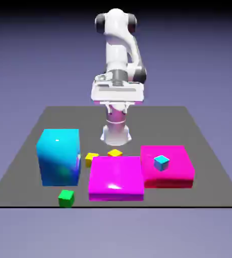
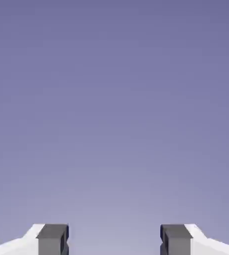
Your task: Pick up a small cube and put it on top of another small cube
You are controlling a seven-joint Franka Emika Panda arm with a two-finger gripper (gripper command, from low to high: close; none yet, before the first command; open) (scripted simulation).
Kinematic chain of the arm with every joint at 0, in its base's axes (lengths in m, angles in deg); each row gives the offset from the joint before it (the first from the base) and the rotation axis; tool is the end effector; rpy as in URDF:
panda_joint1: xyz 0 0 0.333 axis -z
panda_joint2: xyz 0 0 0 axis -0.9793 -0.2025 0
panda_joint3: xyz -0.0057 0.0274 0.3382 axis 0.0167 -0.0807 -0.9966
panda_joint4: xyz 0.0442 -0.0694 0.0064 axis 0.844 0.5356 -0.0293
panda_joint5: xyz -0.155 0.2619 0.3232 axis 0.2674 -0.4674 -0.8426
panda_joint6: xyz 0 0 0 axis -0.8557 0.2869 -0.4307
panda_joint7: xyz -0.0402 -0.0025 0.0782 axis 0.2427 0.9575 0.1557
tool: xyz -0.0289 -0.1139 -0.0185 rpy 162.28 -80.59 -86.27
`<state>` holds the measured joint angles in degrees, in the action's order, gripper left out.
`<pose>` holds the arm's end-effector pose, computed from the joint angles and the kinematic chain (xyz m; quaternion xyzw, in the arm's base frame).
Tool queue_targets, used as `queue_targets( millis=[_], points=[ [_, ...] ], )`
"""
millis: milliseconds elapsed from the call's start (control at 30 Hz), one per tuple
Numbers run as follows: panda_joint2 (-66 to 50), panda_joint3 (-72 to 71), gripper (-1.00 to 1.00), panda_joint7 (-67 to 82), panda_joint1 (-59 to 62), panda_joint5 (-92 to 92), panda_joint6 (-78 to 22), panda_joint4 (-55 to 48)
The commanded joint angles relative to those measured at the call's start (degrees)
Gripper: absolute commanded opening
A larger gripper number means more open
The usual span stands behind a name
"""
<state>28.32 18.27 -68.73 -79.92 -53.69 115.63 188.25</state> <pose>0.4277 0.0337 0.4498 -0.8766 0.2618 -0.3823 0.1299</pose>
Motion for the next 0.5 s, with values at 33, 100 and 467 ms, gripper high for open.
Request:
queue_targets(
  millis=[33, 100, 467],
  points=[
    [-1.12, 2.32, 0.00, 4.83, -2.90, -0.83, 1.19, -0.66],
    [-2.62, 6.08, 0.00, 9.82, -6.10, -2.79, 2.38, -1.13],
    [-10.92, 26.76, 0.00, 37.23, -23.69, -13.56, 8.91, -3.76]
  ],
)
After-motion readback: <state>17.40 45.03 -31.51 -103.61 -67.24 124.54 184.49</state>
